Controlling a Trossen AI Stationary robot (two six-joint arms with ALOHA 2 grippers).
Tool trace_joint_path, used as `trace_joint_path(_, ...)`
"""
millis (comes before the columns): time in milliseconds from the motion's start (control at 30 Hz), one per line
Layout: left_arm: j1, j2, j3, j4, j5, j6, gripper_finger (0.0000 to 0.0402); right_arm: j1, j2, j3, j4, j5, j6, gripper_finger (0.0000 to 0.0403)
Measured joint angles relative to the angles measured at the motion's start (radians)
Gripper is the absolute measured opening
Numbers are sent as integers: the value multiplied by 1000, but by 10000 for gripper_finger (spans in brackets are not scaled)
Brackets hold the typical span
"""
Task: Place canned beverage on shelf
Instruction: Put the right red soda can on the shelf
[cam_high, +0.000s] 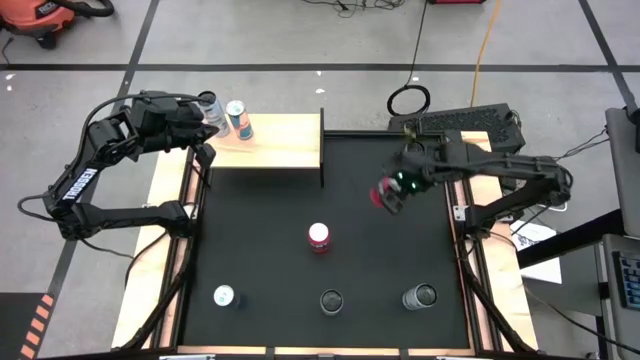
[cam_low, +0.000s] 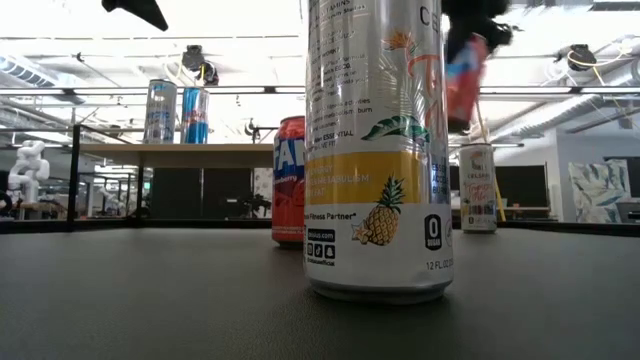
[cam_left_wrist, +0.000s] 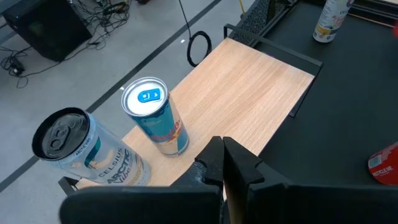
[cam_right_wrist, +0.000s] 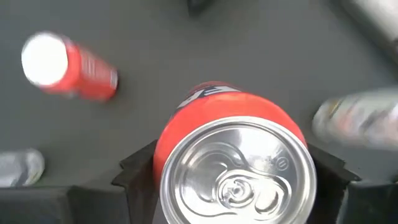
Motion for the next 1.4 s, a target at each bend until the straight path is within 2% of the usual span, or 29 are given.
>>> trace_joint_path(133, 0, 0, 0, 0, 3, 0, 1, -55, 114, 211, 9, 47, -172, 263)
trace_joint_path(400, 0, 0, 0, 0, 3, 0, 1, -157, 384, 602, -18, 39, -395, 263)
trace_joint_path(567, 0, 0, 0, -1, 3, 0, 1, -213, 542, 829, -39, -35, -489, 263)
trace_joint_path(733, 0, 0, 0, -4, 3, 1, 1, -257, 575, 805, 24, -110, -585, 263)
trace_joint_path(967, 0, 1, 0, -8, 3, 1, 1, -282, 597, 805, 80, -108, -637, 263)
trace_joint_path(1400, 0, 3, 0, -2, 3, 1, 1, -261, 599, 805, 227, -137, -689, 263)
